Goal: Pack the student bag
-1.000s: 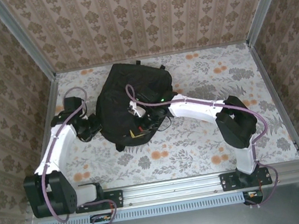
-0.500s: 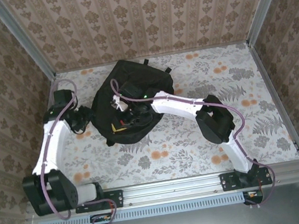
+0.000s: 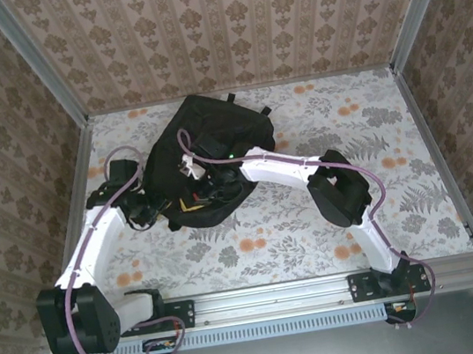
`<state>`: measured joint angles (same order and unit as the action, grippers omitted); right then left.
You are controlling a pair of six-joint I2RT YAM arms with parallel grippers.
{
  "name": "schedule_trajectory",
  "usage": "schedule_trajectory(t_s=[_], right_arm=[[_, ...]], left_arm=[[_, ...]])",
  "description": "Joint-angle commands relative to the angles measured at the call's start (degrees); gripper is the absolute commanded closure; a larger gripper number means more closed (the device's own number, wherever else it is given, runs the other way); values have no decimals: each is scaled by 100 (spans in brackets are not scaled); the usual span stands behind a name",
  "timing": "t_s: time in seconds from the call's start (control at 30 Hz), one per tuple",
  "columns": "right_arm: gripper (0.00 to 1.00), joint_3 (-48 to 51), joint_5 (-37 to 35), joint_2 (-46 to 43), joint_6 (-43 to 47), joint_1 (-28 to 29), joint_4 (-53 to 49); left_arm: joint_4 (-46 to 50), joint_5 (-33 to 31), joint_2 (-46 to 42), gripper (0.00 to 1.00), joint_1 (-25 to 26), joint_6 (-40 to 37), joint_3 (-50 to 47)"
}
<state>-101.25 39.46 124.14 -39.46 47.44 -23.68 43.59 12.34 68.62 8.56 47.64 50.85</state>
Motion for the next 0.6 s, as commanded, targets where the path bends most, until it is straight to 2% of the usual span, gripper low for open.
schedule_trajectory(t_s=[0.0, 0.23, 0.57], right_arm=[[100, 136, 100, -250, -64, -24, 110], [100, 298, 138, -407, 9, -21, 45], [100, 773, 134, -780, 465, -161, -317]], left_arm=[[-115, -81, 88, 69, 33, 85, -63], [-12, -339, 134, 98, -56, -190, 71], [-34, -354, 125, 100, -179, -417, 100]])
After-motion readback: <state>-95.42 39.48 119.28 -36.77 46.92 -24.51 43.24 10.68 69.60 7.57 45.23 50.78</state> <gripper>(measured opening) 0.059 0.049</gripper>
